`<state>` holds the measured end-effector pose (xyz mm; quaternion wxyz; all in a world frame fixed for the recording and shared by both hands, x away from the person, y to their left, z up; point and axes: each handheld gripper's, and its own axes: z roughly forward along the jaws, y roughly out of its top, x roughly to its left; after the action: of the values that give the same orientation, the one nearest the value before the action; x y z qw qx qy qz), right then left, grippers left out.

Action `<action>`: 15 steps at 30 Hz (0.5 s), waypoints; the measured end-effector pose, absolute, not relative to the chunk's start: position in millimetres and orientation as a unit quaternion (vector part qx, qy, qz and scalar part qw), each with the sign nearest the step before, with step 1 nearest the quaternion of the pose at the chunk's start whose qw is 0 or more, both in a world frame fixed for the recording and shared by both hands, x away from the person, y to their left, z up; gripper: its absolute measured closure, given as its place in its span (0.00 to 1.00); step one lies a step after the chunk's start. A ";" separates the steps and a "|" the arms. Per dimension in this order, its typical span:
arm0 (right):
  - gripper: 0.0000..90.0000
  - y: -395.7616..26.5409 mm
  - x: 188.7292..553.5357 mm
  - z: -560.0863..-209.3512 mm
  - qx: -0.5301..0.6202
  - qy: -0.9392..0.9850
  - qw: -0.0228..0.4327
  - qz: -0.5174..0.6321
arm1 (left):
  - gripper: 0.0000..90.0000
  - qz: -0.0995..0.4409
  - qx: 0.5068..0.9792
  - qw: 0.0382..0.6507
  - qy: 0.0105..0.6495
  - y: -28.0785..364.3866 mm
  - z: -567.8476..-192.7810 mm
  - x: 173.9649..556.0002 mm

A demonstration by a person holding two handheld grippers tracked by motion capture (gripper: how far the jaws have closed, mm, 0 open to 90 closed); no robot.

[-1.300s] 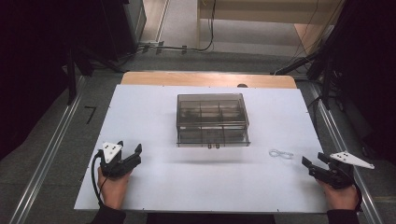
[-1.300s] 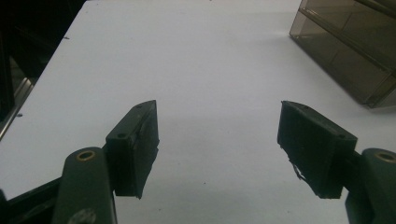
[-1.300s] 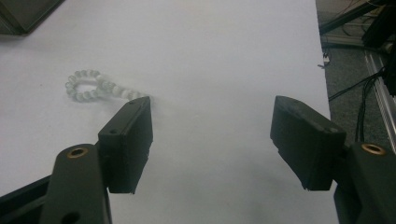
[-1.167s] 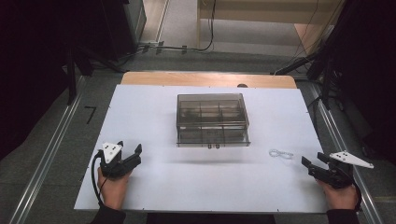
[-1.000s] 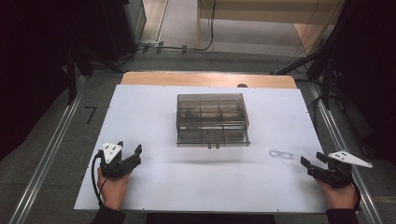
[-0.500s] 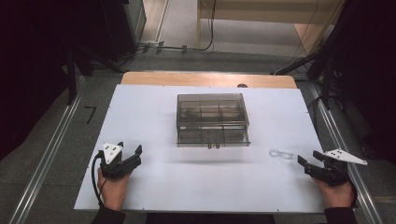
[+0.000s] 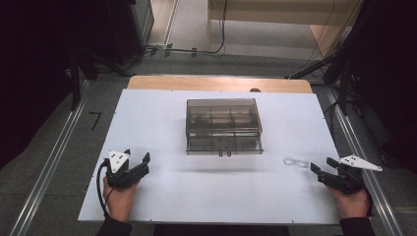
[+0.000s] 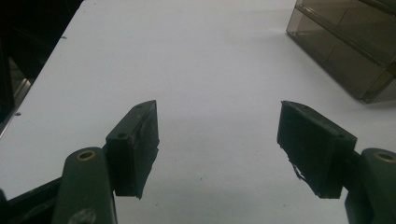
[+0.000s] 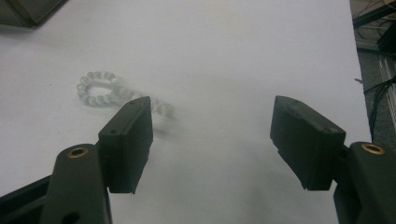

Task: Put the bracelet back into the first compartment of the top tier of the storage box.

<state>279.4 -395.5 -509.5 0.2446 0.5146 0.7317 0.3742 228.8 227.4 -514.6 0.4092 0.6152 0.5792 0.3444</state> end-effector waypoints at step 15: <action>0.37 -393.4 285.8 -512.7 0.509 0.739 0.231 0.376 | 0.33 0.345 0.616 0.408 0.578 226.6 -514.8 228.9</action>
<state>285.8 -393.4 -512.7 0.2311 0.5092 0.7386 0.3765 228.9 226.6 -514.8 0.4085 0.6162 0.5783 0.3449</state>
